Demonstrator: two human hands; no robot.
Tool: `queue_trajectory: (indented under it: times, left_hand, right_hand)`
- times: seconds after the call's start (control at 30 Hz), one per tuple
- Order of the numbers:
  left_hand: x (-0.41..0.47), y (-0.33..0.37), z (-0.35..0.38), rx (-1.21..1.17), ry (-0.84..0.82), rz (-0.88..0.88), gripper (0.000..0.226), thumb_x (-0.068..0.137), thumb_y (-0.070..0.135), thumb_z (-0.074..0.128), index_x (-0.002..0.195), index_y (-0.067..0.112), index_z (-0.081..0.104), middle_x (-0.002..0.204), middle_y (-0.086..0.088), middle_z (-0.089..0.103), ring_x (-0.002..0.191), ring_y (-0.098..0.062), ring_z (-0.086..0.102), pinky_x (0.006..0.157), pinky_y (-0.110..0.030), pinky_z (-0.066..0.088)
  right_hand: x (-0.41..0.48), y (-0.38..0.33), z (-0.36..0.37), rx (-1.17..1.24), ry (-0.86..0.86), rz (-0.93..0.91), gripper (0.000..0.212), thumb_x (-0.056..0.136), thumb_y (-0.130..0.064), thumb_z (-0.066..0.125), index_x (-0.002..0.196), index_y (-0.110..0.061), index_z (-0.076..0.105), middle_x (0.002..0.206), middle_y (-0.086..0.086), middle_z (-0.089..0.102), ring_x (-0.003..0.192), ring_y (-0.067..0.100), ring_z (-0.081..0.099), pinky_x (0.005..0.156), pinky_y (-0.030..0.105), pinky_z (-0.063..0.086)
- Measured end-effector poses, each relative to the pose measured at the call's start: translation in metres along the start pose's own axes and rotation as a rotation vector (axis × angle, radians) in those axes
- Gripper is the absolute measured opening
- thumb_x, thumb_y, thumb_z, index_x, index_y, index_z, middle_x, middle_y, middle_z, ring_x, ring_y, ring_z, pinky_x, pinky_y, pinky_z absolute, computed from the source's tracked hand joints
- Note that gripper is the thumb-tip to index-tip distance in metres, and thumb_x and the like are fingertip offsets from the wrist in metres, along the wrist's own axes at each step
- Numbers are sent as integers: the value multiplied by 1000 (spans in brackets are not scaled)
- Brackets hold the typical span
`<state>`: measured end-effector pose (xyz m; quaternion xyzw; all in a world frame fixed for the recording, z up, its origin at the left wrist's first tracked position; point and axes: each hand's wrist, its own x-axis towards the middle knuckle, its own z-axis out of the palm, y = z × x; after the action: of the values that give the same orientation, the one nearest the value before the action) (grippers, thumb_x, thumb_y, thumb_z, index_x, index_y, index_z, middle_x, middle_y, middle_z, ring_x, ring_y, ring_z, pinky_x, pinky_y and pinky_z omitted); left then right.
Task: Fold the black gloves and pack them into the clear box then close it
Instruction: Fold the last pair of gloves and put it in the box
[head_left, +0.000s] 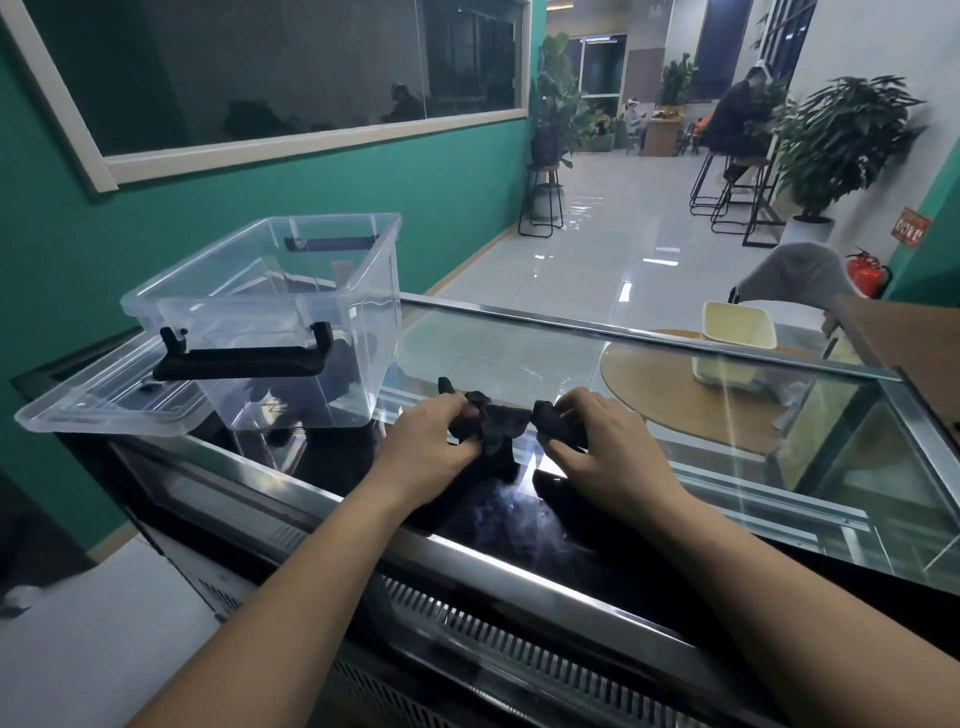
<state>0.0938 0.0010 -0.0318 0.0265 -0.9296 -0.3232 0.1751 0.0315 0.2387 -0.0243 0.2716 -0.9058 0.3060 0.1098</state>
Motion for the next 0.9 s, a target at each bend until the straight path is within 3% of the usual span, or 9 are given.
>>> queue_trajectory:
  times: [0.17, 0.27, 0.37, 0.53, 0.73, 0.9]
  left_hand:
    - [3, 0, 1, 36, -25, 15, 35, 97, 27, 73, 131, 28, 76, 125, 17, 68, 115, -9, 64, 103, -35, 53]
    - [3, 2, 0, 78, -74, -7, 58, 100, 30, 65, 156, 37, 54, 139, 16, 63, 122, -9, 59, 107, -37, 52]
    - [4, 3, 2, 166, -150, -15, 65, 101, 34, 53, 164, 43, 40, 159, 21, 50, 134, -12, 48, 117, -39, 43]
    - [2, 3, 4, 259, -175, 17, 54, 101, 37, 45, 154, 42, 56, 162, 25, 48, 134, -10, 39, 124, -42, 32]
    - [-8, 6, 1, 151, -62, 124, 39, 94, 47, 51, 118, 40, 81, 124, 28, 70, 117, -1, 52, 111, -37, 48]
    - [-12, 8, 3, 73, -54, 197, 18, 94, 41, 67, 103, 40, 82, 107, 26, 69, 110, 0, 63, 99, -31, 54]
  right_hand:
    - [0, -1, -1, 19, 14, 7, 21, 95, -44, 68, 105, -27, 61, 96, -8, 70, 94, 22, 61, 86, 41, 49]
    - [0, -2, -2, 26, 24, 23, 21, 98, -43, 66, 108, -25, 61, 98, -3, 72, 93, 24, 62, 84, 42, 52]
    - [-1, -4, -3, 27, 38, 35, 21, 99, -44, 63, 108, -25, 60, 96, 1, 72, 91, 28, 63, 81, 45, 54]
    - [-1, -5, -4, 36, 64, 46, 17, 101, -38, 62, 105, -21, 58, 94, 6, 72, 89, 33, 62, 77, 46, 53]
    - [4, 4, -5, 104, 220, 67, 22, 107, -34, 54, 101, -13, 60, 94, 11, 71, 84, 37, 61, 75, 50, 52]
    - [4, 2, -10, 277, 329, 65, 25, 113, -31, 49, 108, -13, 65, 92, 1, 70, 83, 24, 62, 74, 43, 48]
